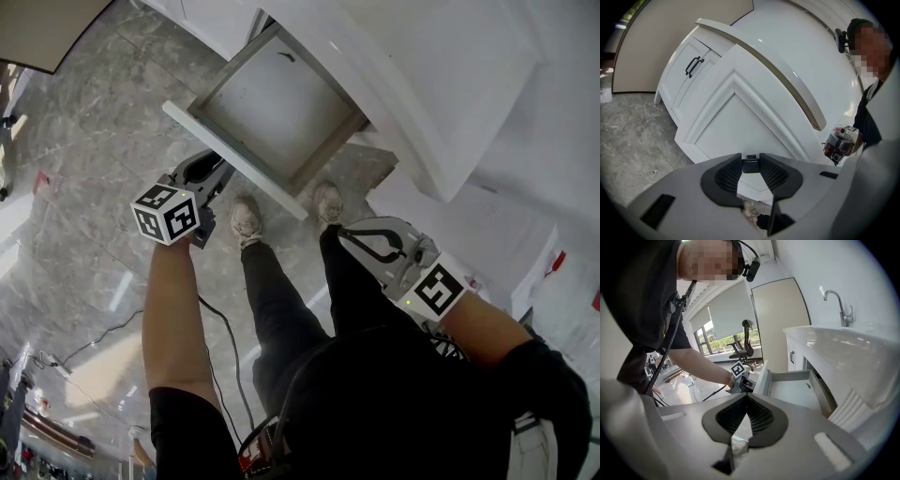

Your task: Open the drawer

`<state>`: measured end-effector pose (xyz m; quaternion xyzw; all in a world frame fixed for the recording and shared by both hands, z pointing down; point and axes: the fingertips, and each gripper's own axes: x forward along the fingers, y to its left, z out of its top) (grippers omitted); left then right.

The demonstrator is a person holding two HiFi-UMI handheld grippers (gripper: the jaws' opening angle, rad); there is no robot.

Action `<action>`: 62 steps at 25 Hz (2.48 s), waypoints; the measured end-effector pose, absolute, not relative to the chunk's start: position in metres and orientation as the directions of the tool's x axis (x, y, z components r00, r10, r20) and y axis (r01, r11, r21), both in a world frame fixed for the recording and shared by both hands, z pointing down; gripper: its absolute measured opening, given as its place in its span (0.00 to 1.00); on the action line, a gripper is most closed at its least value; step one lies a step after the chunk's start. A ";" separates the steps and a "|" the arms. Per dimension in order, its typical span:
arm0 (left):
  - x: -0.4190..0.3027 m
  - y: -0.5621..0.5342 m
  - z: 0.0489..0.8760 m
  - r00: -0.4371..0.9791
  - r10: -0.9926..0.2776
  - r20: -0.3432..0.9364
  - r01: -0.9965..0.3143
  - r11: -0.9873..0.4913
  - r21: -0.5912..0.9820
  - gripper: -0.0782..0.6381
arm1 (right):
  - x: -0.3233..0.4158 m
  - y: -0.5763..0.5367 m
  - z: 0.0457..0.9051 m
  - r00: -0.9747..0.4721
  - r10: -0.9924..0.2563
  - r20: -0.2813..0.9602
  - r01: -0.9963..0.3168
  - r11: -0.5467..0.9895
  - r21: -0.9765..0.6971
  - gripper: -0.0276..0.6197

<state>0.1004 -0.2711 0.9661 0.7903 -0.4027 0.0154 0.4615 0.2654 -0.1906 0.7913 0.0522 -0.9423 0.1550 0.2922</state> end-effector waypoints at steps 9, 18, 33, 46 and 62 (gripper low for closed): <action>0.100 -0.272 0.966 0.673 -0.633 0.383 -0.641 -0.240 0.730 0.28 | 0.265 -0.195 0.793 -0.826 -0.008 0.563 -0.189 0.946 -0.263 0.04; 0.103 -0.274 0.967 0.663 -0.619 0.421 -0.663 -0.226 0.713 0.28 | 0.264 -0.200 0.792 -0.837 -0.014 0.546 -0.203 0.936 -0.287 0.04; 0.102 -0.256 0.949 0.637 -0.607 0.474 -0.712 -0.228 0.665 0.37 | 0.257 -0.209 0.768 -0.846 -0.024 0.533 -0.200 0.940 -0.275 0.04; 0.081 -0.243 0.866 0.610 -0.654 0.448 -0.728 -0.238 0.643 0.37 | 0.252 -0.241 0.700 -0.889 -0.111 0.445 -0.238 0.941 -0.242 0.04; 0.105 -0.282 0.603 0.585 -0.777 0.234 -0.746 -0.402 0.531 0.28 | 0.277 -0.298 0.544 -0.921 -0.222 0.318 -0.273 0.954 -0.123 0.04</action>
